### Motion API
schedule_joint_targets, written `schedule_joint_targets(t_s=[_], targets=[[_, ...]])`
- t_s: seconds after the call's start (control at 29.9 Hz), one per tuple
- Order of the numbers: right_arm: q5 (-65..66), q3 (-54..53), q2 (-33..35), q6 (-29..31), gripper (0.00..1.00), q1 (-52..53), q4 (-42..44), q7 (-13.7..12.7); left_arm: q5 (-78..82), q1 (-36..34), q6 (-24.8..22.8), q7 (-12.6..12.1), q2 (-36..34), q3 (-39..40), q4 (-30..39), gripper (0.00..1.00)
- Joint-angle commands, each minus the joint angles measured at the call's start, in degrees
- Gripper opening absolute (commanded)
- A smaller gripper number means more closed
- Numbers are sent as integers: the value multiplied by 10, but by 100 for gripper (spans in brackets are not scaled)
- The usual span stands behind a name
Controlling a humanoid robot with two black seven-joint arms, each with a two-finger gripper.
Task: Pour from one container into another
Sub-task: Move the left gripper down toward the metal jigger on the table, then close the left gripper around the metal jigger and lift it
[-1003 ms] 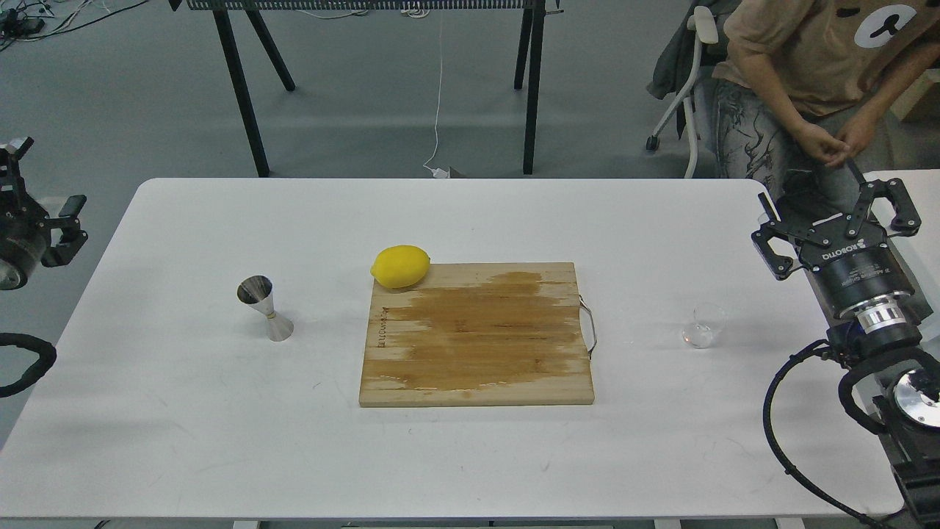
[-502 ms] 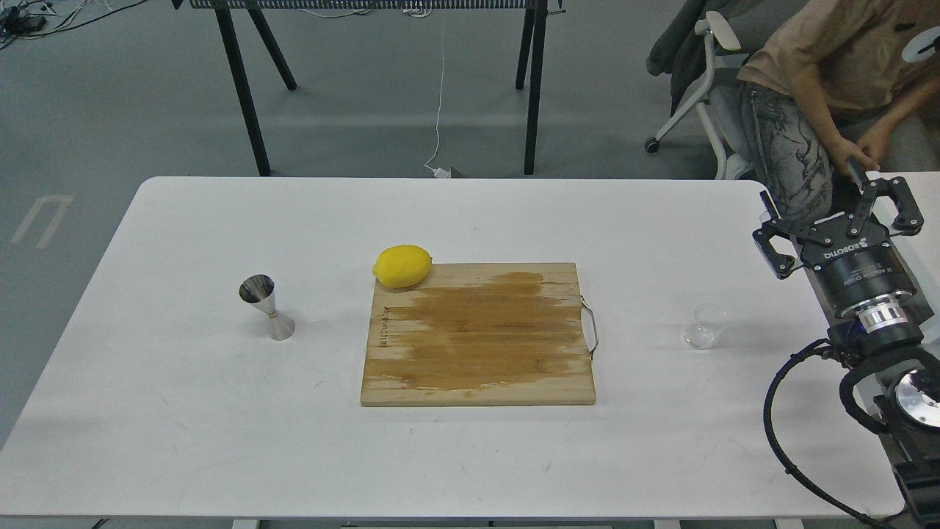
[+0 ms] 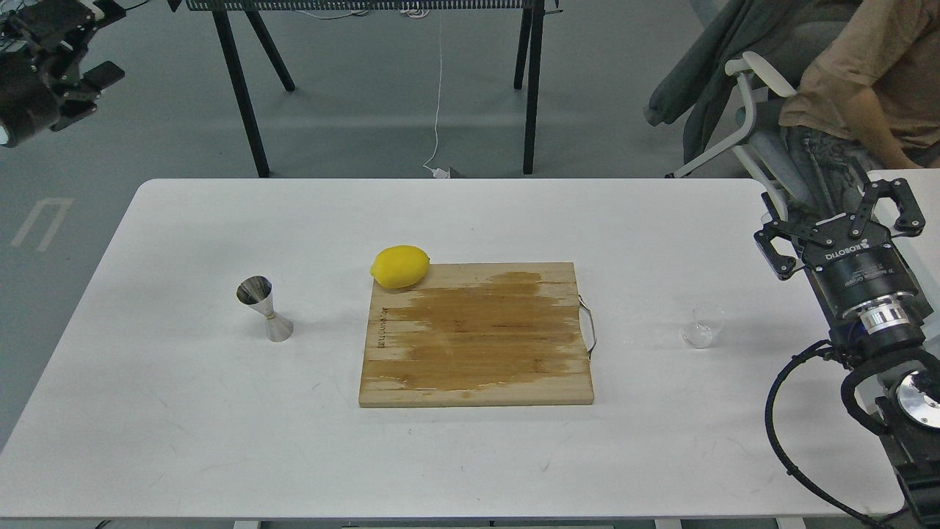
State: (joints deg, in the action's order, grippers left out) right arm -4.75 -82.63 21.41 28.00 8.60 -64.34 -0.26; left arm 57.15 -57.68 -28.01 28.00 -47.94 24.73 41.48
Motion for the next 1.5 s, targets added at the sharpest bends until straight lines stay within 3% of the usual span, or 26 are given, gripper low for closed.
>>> schedule_joint_targets(t_s=[0.0,0.03,0.17,0.3,0.43,0.47,0.57,0.8,1.07,1.47], targets=[[0,0,1,0,99,-2,0,0,119,34,0,0,-31,1,97,100],[0,-1,1,0,99,-3,0,0,136,46,16,0,-40,1,124,100],[0,-1,1,0,99,-6,0,0,161,116,188,0,-80,-2,206,100],[0,0,1,0,99,-8,0,0,204,170,327,0,-107,-1,257,100],[2,0,1,0,99,-11,1,0,209,259,537,0,-113,-2,289,99],[2,0,1,0,99,-13,2,0,212,276,560,0,-114,-3,298,99],[2,0,1,0,99,-14,4,0,230,316,560,0,-114,-3,325,99],[2,1,0,0,99,-15,4,0,291,390,560,0,-90,-2,307,99],[2,0,0,0,99,-15,3,0,340,421,560,0,-16,-2,213,99],[0,-1,1,0,99,-14,1,0,341,438,560,0,43,-4,183,99]])
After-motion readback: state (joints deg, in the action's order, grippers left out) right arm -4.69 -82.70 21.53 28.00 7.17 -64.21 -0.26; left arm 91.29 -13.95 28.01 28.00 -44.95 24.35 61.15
